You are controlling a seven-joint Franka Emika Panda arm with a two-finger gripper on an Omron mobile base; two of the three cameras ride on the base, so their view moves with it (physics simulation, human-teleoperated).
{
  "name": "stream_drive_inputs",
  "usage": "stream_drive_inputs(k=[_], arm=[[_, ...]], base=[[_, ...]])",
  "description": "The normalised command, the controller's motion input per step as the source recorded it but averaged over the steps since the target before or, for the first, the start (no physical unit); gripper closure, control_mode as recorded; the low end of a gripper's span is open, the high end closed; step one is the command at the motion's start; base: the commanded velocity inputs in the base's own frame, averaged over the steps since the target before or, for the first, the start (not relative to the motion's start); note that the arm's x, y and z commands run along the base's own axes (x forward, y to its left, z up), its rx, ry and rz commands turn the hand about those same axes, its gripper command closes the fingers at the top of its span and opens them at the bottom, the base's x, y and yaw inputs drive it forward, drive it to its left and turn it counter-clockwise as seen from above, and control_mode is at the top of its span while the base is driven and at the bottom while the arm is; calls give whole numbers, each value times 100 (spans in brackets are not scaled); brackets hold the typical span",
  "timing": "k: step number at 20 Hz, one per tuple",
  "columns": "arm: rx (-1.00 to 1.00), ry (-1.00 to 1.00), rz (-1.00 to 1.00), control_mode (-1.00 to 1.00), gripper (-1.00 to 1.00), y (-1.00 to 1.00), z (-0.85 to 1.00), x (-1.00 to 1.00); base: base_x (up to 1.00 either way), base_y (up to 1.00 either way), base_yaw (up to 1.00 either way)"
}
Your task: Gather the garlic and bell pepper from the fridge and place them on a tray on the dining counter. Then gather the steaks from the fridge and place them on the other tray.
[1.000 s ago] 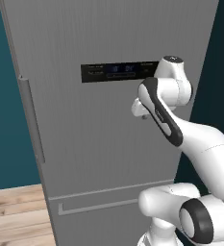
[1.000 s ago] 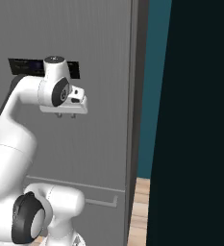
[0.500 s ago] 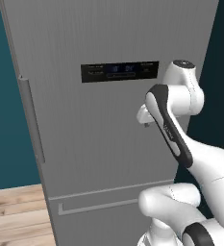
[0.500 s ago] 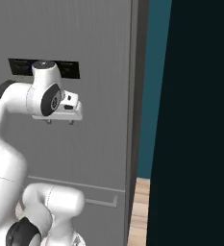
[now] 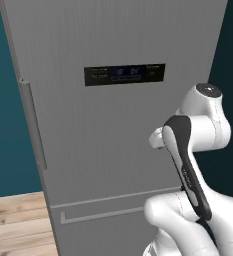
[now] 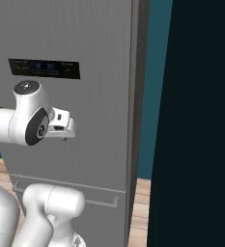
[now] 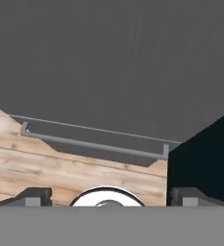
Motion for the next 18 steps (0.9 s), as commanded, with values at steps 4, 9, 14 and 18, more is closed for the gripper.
stream_drive_inputs(k=[4,9,14,18], arm=[[0,-12,0,-100,-100,0,-6,-42],[0,-6,0,-100,-100,0,0,-6],[0,0,0,100,-100,0,0,0],[0,0,0,100,-100,0,0,0]], base=[[0,0,0],[0,0,0],[-33,3,1],[-74,25,4]])
